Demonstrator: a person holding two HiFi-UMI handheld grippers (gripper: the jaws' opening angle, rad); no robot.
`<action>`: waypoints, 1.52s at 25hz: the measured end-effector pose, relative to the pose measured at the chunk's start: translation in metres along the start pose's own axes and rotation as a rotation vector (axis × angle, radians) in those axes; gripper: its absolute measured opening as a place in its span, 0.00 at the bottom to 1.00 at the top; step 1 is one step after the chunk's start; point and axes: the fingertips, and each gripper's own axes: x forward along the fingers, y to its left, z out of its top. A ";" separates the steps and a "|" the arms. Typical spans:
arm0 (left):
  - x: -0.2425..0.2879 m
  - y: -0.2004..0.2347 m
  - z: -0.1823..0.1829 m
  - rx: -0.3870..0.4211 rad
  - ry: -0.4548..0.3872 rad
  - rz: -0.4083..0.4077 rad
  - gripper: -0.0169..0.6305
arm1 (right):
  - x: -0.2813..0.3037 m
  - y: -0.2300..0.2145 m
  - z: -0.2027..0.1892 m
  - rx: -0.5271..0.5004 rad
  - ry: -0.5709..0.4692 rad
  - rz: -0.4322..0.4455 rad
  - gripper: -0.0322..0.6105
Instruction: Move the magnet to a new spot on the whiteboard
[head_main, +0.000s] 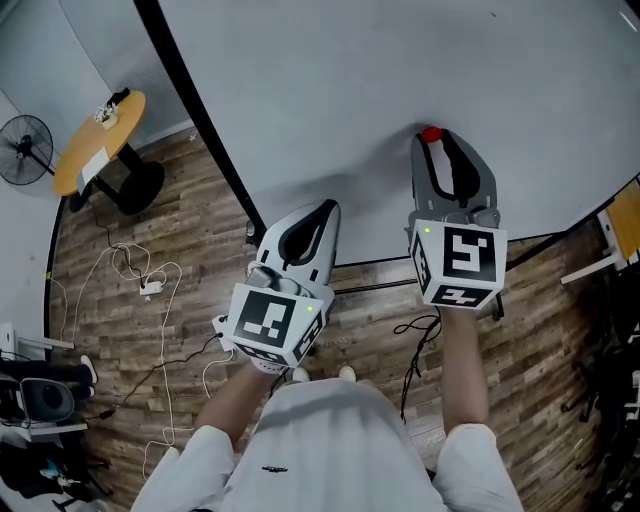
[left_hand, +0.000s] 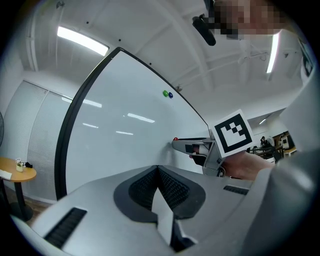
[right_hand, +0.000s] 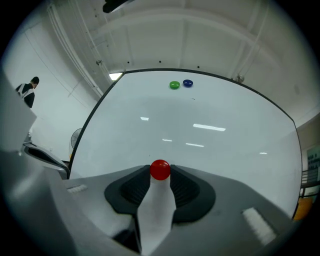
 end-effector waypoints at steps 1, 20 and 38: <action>0.002 0.000 0.000 0.002 0.003 -0.001 0.04 | 0.003 -0.002 -0.002 -0.008 0.005 -0.006 0.26; 0.008 0.006 0.003 -0.014 -0.006 -0.018 0.04 | 0.014 -0.003 0.001 -0.075 0.027 -0.044 0.26; -0.027 0.006 0.006 -0.014 -0.006 -0.007 0.04 | -0.023 0.011 0.011 -0.011 -0.002 -0.052 0.26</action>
